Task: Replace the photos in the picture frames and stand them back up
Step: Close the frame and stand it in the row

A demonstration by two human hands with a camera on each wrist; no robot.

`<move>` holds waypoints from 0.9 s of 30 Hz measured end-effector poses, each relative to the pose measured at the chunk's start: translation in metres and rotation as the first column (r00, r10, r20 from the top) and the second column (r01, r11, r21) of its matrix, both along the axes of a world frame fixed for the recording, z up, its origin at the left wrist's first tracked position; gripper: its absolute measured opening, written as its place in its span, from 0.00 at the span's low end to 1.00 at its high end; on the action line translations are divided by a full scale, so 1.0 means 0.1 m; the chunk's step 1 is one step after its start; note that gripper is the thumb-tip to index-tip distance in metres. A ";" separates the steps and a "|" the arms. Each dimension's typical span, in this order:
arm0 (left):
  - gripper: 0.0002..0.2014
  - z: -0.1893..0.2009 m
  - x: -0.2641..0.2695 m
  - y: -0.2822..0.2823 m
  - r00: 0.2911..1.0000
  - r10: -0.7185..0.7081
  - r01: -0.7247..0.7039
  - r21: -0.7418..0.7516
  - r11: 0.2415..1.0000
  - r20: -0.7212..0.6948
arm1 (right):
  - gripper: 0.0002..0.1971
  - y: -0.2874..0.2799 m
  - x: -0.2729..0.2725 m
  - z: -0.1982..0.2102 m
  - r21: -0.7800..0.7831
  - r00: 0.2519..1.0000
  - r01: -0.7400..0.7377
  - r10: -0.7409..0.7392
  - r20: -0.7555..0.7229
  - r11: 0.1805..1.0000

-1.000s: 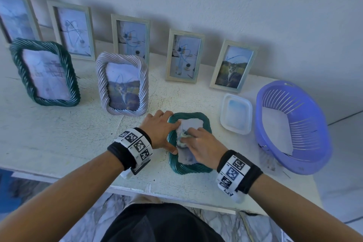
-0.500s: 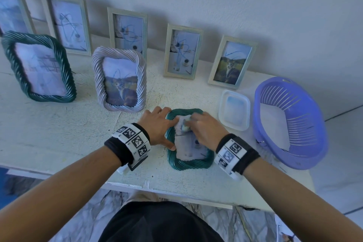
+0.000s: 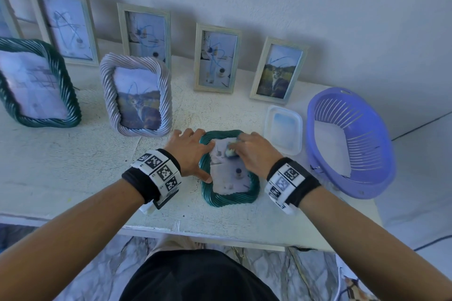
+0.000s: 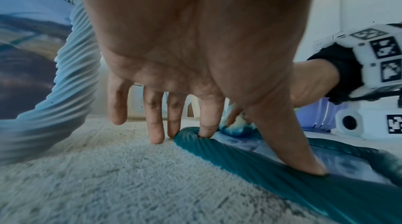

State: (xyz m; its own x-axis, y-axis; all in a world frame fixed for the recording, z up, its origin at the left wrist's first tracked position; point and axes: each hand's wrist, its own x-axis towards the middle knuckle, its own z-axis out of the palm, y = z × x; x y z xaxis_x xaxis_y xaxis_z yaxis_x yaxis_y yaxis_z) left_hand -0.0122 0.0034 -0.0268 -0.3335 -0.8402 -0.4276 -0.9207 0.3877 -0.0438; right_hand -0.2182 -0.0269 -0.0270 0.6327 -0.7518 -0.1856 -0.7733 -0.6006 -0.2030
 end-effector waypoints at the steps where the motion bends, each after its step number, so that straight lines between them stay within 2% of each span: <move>1: 0.50 0.00 0.00 0.00 1.000 0.003 -0.003 0.002 1.000 0.000 | 0.19 -0.06 0.02 0.00 -0.014 0.999 0.038 -0.038 0.000 0.999; 5: 0.50 0.00 0.00 0.01 1.000 0.016 -0.016 0.017 1.000 -0.005 | 0.18 0.12 -0.02 0.03 0.044 0.996 0.069 -0.072 0.051 0.997; 9: 0.50 0.01 -0.01 0.00 1.000 0.017 -0.017 0.020 1.000 0.001 | 0.12 0.57 -0.26 0.09 0.180 0.992 -0.076 0.056 0.117 0.981; 11: 0.50 0.00 0.00 0.00 1.000 0.013 -0.013 0.018 1.000 -0.005 | 0.10 0.52 -0.27 0.10 0.173 0.989 -0.132 0.117 0.095 0.976; 13: 0.50 -0.01 0.01 -0.01 1.000 0.010 -0.010 0.019 1.000 -0.011 | 0.13 0.34 -0.19 0.07 0.114 0.995 -0.100 0.097 0.038 0.988; 16: 0.50 -0.01 0.01 -0.02 1.000 0.004 -0.004 0.018 1.000 -0.007 | 0.18 0.06 -0.07 0.00 0.047 0.999 0.034 -0.034 0.000 0.998; 20: 0.50 -0.01 0.00 -0.01 1.000 0.008 -0.008 0.016 1.000 -0.001 | 0.18 0.15 -0.08 -0.03 0.059 0.996 0.072 -0.075 0.053 0.996; 24: 0.51 -0.01 -0.01 -0.01 1.000 0.009 -0.010 0.024 1.000 0.005 | 0.14 0.62 -0.26 0.00 0.149 0.992 -0.097 0.083 0.097 0.984; 27: 0.51 0.00 0.00 -0.02 1.000 -0.002 0.002 0.024 1.000 0.001 | 0.12 0.60 -0.30 -0.05 0.124 0.979 -0.205 0.202 0.041 0.971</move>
State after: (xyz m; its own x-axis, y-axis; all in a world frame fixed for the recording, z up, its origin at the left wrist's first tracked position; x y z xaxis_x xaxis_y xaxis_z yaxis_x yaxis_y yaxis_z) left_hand -0.0117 0.0018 -0.0267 -0.3347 -0.8290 -0.4480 -0.9198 0.3907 -0.0358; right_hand -0.2484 0.0332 -0.0315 0.7763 -0.5782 -0.2512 -0.6304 -0.7126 -0.3078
